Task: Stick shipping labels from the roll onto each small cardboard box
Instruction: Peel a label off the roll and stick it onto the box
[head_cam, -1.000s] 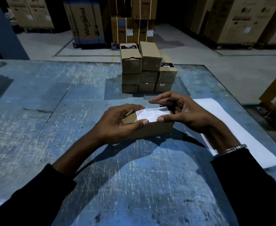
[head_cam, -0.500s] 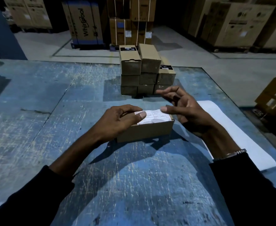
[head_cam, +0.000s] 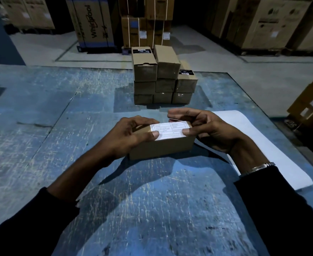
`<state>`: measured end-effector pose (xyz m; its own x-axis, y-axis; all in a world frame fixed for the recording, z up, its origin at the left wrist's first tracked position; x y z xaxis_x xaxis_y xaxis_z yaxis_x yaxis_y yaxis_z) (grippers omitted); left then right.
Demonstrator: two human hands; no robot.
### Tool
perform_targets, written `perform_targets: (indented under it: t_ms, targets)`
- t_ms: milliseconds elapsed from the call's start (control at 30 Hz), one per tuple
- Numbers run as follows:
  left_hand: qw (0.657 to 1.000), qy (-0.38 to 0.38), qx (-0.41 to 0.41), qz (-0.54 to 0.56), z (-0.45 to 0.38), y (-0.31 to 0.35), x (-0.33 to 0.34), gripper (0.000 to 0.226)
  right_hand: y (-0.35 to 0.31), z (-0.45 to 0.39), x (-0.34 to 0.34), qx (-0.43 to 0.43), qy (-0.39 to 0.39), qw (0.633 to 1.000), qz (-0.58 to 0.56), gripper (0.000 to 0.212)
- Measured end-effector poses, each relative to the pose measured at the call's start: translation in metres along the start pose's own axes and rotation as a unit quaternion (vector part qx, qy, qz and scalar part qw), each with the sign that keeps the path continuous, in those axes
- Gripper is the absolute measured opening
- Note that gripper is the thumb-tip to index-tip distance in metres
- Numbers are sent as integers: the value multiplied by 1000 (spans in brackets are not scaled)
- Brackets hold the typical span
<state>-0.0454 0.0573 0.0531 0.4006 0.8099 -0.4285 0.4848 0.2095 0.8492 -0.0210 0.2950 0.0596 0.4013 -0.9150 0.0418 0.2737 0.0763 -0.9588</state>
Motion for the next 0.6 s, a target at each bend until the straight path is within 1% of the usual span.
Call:
perform_targets:
  t_ms: [67, 100, 167, 200, 233, 267, 333, 367, 433, 467, 500, 600]
  targets:
    - [999, -5, -16, 35, 0, -1, -1, 29, 1, 0, 0, -2, -10, 999, -36, 70]
    - [998, -7, -22, 53, 1, -1, -1, 30, 1, 0, 0, -3, -1, 999, -42, 72]
    - [995, -8, -30, 99, 2, 1, -3, 32, -3, 0, -1, -5, 38, 997, -71, 73]
    - [993, -6, -32, 116, 2, 2, -3, 32, -5, -1, -2, -3, 61, 994, -93, 70]
    - [992, -3, -34, 121, 2, 3, -4, 31, -8, -1, 0, -3, 88, 992, -91, 64]
    - [993, 1, -35, 117, 2, 4, -4, 32, -10, -1, 1, -2, 123, 991, -57, 62]
    - [997, -2, -34, 72, 1, 5, -4, 47, -12, -1, 11, 10, 191, 979, 75, 77]
    - [999, -9, -31, 40, 0, 6, -4, 55, -11, -2, 19, 15, 213, 967, 136, 84]
    - [1000, -21, -19, 4, 0, 6, -4, 57, -5, -6, 30, 7, 246, 944, 218, 88]
    - [1000, -23, -13, 2, 0, 6, -4, 54, -1, -7, 30, 2, 258, 938, 229, 87]
    - [1000, -23, -10, 4, 1, 5, -5, 51, 1, -7, 28, -2, 262, 940, 218, 83]
    - [1000, -14, -10, 7, 3, 5, -5, 53, 4, -5, 18, 2, 244, 954, 176, 59]
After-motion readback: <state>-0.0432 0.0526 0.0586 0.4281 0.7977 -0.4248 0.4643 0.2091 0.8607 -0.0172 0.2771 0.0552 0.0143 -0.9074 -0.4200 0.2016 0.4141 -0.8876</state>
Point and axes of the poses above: each hand's wrist, its own z-axis away from the middle knuckle, its own x-axis out of the palm, y = z × x, the point moved 5 cm from there along -z, towards the middle knuckle, and after that the axes turned 14 degrees about x, right-handed, at the moved point
